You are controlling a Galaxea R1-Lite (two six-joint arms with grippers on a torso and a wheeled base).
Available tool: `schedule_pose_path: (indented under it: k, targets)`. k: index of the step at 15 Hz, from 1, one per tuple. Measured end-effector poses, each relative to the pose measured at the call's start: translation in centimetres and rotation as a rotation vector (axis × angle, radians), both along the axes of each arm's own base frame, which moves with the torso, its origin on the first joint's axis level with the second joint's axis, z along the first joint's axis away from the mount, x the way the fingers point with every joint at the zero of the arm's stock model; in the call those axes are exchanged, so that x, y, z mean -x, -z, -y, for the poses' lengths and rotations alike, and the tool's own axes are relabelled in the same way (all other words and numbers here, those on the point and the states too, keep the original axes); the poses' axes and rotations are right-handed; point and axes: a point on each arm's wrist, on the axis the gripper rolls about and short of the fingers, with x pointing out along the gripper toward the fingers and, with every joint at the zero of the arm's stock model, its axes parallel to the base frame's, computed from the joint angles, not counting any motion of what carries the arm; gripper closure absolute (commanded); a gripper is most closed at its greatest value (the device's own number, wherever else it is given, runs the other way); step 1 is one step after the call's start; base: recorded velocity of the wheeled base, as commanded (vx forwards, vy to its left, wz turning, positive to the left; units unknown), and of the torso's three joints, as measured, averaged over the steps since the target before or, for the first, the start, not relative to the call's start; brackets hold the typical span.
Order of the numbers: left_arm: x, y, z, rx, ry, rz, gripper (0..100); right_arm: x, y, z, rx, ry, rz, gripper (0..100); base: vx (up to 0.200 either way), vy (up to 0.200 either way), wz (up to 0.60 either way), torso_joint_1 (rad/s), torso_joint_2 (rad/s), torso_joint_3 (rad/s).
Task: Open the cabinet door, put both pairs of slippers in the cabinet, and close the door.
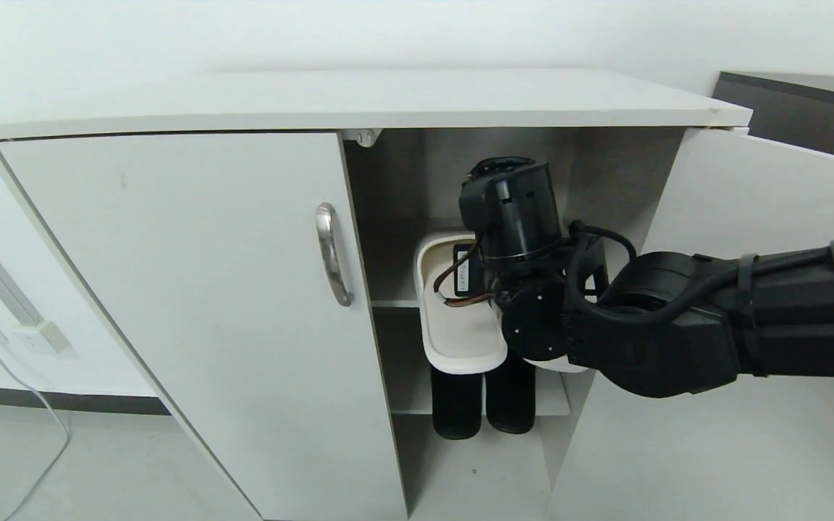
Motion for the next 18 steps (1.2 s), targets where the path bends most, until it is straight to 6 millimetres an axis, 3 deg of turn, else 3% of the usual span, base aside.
schedule_pose_path:
  k: [7, 18]
  targets:
    - [0.0, 0.0, 0.0, 0.002, 0.000, 0.000, 100, -2.9, 0.1, -0.8, -0.024, 0.035, 0.020, 100, 0.000, 0.000, 0.00, 0.000, 0.00, 0.000]
    - [0.0, 0.0, 0.0, 0.003, -0.001, 0.000, 100, -7.6, -0.1, -0.4, -0.025, 0.080, 0.067, 100, 0.000, 0.000, 0.00, 0.000, 0.00, 0.000]
